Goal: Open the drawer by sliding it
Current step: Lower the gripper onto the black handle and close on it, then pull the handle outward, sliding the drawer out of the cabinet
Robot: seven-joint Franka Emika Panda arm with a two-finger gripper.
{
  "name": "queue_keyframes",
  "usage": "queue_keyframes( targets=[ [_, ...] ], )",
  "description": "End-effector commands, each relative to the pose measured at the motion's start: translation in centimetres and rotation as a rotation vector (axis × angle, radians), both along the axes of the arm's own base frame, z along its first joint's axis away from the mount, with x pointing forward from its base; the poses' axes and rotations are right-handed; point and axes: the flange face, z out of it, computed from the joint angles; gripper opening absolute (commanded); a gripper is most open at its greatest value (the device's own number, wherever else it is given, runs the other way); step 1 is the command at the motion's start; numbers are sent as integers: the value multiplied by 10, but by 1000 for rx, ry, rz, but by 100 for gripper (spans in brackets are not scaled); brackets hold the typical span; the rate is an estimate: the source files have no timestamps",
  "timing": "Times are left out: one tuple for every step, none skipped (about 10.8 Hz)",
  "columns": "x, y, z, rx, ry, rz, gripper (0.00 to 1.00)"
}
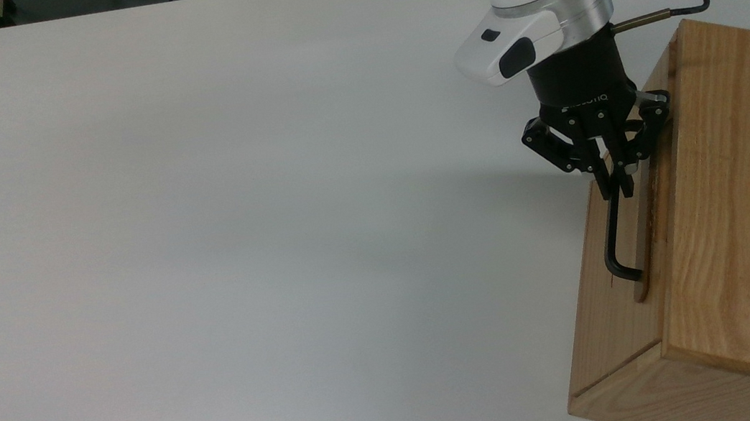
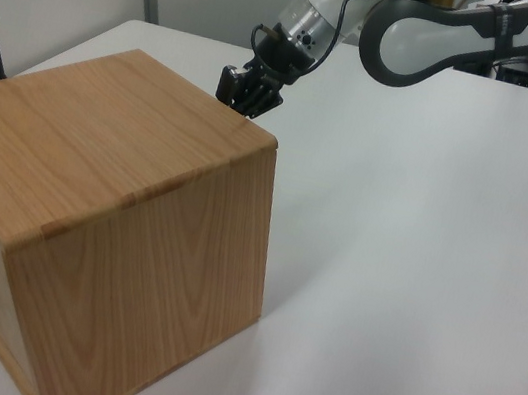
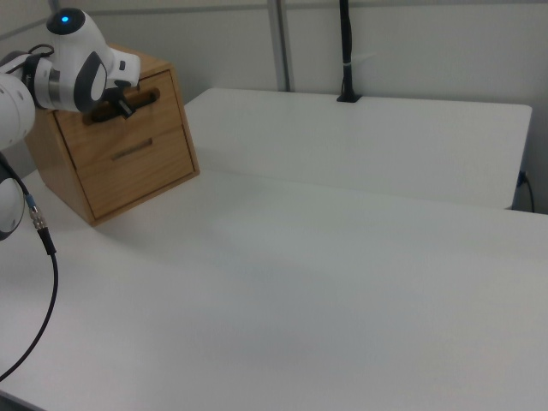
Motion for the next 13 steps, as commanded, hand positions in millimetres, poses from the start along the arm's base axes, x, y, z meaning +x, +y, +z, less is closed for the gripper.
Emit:
queue_keyframes(
  targets=[
    [9, -27, 1, -29, -7, -22, 0],
    [7, -31, 2, -43, -10, -12, 0],
    [6, -46, 13, -52, -22, -17, 0],
    [1, -53, 17, -58, -21, -13, 0],
    [-1, -57, 15, -69, -17, 0, 0],
    [-3, -59, 12, -89, -9, 22, 0],
    [-4, -63, 7, -111, 3, 44, 0],
    [-6, -69, 3, -139, 18, 69, 0],
    [-9, -70, 0, -169, 37, 108, 0],
    [-10, -74, 0, -198, 53, 145, 0],
    [-11, -81, 1, -220, 64, 170, 0],
    [-12, -89, 3, -240, 66, 194, 0],
    [-12, -100, 4, -260, 80, 213, 0]
  ],
)
